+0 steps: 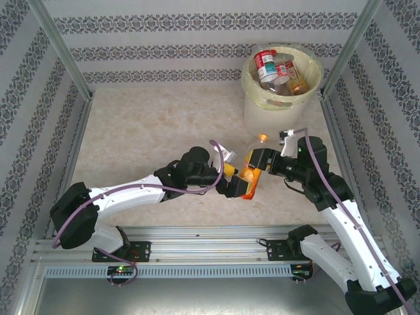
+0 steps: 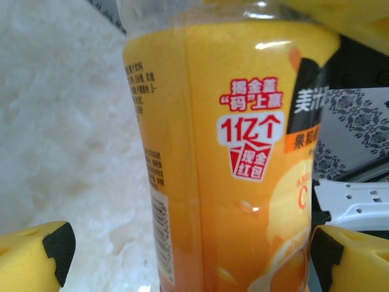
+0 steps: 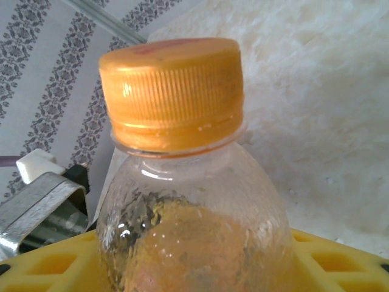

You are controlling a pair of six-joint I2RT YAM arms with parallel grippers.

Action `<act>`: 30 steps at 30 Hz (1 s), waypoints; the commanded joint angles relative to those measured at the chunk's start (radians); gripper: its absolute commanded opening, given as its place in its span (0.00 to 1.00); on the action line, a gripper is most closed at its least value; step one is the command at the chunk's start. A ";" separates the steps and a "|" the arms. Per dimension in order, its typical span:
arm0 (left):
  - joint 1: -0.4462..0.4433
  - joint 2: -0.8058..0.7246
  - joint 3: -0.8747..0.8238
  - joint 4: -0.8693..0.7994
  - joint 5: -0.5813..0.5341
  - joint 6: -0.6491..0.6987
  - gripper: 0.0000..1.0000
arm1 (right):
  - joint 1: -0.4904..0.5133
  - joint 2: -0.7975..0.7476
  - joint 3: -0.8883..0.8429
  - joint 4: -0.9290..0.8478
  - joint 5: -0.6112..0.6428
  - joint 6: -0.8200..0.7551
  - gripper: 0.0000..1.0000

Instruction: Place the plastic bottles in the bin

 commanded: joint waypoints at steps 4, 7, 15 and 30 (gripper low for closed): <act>-0.009 -0.027 0.055 0.126 -0.020 0.141 1.00 | -0.021 0.022 0.174 -0.174 0.141 -0.155 0.62; 0.000 -0.033 0.088 0.113 -0.006 0.197 1.00 | -0.032 0.053 0.266 -0.228 0.204 -0.213 0.62; 0.063 -0.059 0.108 0.116 0.003 0.273 1.00 | -0.054 0.171 0.523 -0.329 0.406 -0.356 0.62; 0.136 -0.157 -0.007 0.243 -0.011 0.277 1.00 | -0.082 0.452 0.889 -0.328 0.730 -0.527 0.61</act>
